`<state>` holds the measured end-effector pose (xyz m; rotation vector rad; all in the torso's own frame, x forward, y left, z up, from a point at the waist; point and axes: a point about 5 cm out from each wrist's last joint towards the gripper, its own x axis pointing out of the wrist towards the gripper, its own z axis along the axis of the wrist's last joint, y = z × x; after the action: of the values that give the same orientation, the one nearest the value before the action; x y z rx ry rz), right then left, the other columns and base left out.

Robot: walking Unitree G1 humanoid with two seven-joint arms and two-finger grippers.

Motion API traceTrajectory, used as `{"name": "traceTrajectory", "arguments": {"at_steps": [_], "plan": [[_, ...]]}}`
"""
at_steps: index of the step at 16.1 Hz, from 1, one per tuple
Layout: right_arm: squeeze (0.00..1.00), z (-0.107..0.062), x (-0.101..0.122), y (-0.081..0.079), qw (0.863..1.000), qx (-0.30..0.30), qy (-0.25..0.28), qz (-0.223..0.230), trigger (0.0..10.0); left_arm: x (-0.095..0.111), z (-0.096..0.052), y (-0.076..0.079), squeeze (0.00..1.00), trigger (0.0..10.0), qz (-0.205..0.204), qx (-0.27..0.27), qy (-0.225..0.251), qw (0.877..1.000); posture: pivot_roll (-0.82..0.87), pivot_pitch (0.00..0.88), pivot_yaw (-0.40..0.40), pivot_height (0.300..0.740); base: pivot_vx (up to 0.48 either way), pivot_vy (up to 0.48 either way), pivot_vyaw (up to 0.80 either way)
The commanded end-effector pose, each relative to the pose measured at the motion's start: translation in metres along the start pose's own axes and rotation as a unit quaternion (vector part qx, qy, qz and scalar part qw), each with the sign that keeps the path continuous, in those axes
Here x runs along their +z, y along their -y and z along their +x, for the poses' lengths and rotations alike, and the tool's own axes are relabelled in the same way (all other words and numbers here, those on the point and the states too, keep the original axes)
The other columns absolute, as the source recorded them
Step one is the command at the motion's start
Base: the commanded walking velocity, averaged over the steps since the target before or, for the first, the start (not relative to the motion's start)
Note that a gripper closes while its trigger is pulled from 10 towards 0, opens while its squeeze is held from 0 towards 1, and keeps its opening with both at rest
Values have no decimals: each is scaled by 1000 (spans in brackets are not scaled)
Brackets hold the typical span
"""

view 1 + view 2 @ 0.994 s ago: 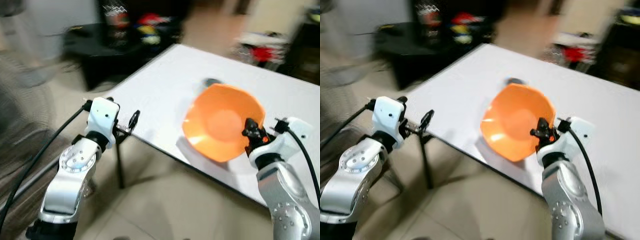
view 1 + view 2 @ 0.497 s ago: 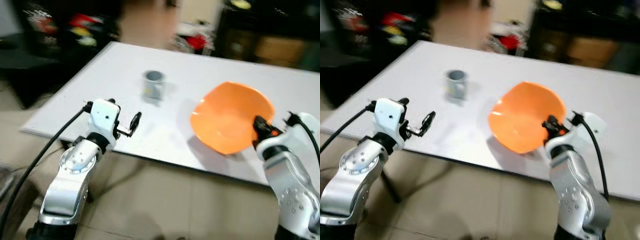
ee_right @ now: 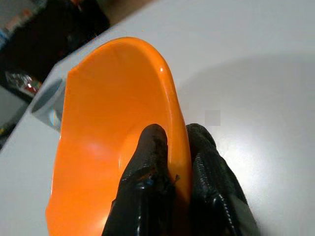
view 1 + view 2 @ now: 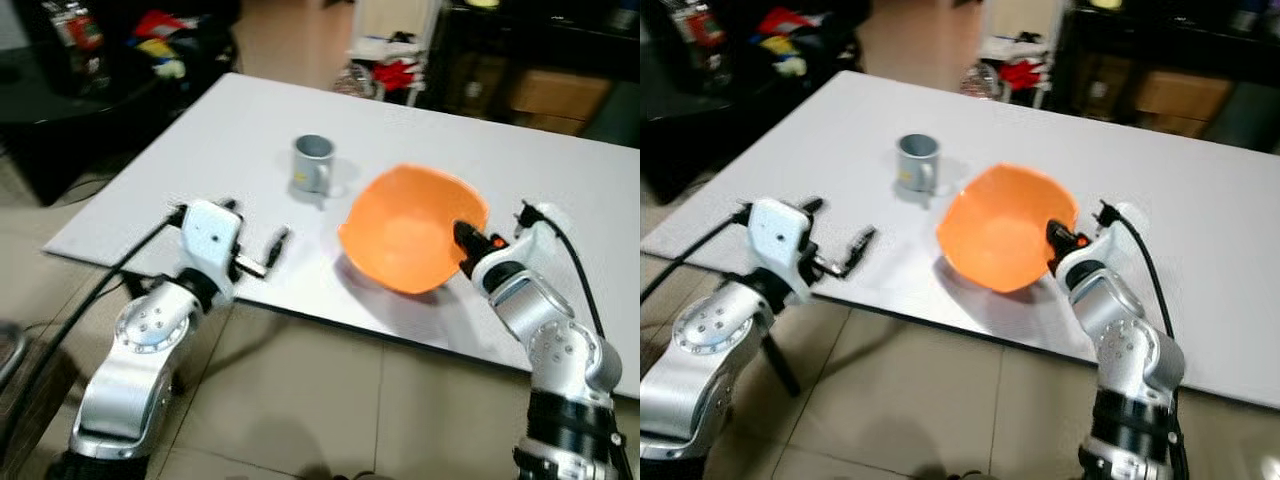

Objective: Setting the table

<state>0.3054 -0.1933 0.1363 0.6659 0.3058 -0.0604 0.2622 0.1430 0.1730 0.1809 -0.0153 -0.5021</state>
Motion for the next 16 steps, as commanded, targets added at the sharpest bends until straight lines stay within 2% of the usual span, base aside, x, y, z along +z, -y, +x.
{"name": "traceTrajectory", "arguments": {"at_steps": [1,2,5,7,9,10,13,14,15,16], "plan": [[0,1,9,4,999,0,20,42,10000,3,-2,13,0,10000,-18,-70,1,997,68,0,-106,740,0,0,0],[0,2,7,9,998,-8,15,63,10000,2,-4,19,0,10000,-29,-114,-15,993,70,0,-106,740,0,0,0],[0,1,5,22,995,-40,21,90,10000,1,-7,27,0,10000,-25,-186,-43,981,66,0,-88,740,0,0,0],[0,-6,10,35,988,-66,44,132,10000,3,-8,26,0,10000,-33,-201,-43,978,60,0,-71,740,0,0,0],[0,-13,12,42,984,-76,54,151,10000,3,-10,27,0,10000,-40,-217,-49,974,53,0,-56,740,0,0,0],[0,-20,11,49,981,-84,55,166,10000,2,-12,28,0,10000,-45,-237,-62,968,48,0,-47,740,0,0,0],[0,-23,1,56,979,-105,31,173,10000,1,-11,28,0,10000,-35,-246,-70,966,39,0,-40,740,0,0,0],[0,-25,-7,63,973,-143,14,182,10000,3,-10,28,0,10000,-37,-248,-66,966,39,0,-43,740,0,0,0],[43,-26,-10,65,971,-151,9,184,10000,4,-10,28,0,10000,-38,-248,-64,966,39,0,-43,740,0,0,0],[639,-29,-14,64,968,-154,6,196,10000,5,-11,26,0,10000,-34,-245,-65,967,37,0,-36,740,0,0,0]]}}
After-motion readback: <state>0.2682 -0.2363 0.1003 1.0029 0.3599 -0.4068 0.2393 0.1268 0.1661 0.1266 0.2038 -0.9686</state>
